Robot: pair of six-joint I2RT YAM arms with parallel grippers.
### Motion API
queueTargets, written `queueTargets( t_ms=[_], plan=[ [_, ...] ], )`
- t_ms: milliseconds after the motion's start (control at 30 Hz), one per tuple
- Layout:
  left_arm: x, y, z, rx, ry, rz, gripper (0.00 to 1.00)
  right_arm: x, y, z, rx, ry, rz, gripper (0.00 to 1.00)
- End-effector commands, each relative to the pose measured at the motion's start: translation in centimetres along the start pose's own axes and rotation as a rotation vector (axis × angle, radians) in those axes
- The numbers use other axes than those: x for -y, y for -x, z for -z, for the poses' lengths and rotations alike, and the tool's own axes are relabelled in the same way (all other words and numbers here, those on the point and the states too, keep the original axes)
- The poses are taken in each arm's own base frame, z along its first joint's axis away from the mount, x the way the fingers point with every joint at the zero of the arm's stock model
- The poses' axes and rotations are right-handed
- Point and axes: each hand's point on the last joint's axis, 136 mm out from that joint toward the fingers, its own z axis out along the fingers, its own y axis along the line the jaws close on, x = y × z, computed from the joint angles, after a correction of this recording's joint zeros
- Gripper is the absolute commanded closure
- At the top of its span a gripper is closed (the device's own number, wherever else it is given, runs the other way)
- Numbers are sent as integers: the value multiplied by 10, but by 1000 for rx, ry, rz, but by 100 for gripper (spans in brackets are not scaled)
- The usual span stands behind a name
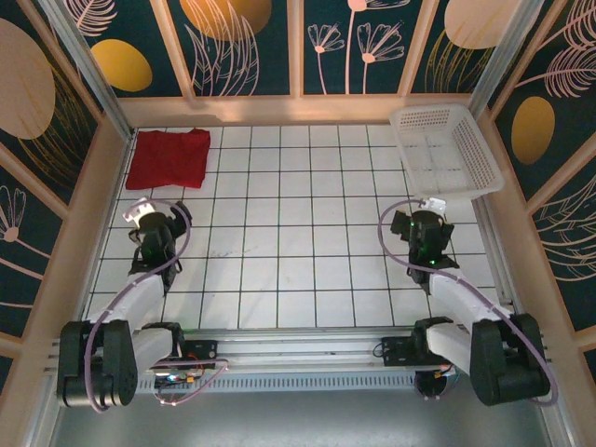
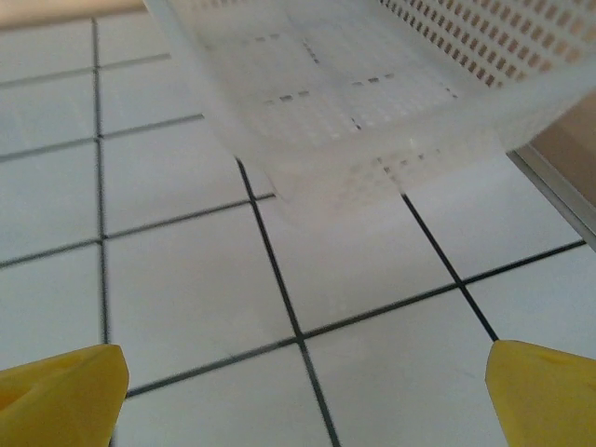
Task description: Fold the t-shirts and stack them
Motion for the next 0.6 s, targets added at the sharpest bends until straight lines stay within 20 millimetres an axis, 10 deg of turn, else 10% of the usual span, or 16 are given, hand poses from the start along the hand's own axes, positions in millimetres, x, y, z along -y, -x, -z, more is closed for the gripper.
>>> queueTargets(
  t_ms=[0,367,567],
  plan=[
    [9,22,-6,127,-30,-96,1,2,33,-6,180,-10,-13,1],
    [40,22,-64,111,-81,-217,1,-12,42,-78,161,103,-48,1],
    [11,33,15,420,-144,-101,1,-6,40,-28,353,176,-73,1]
  ],
)
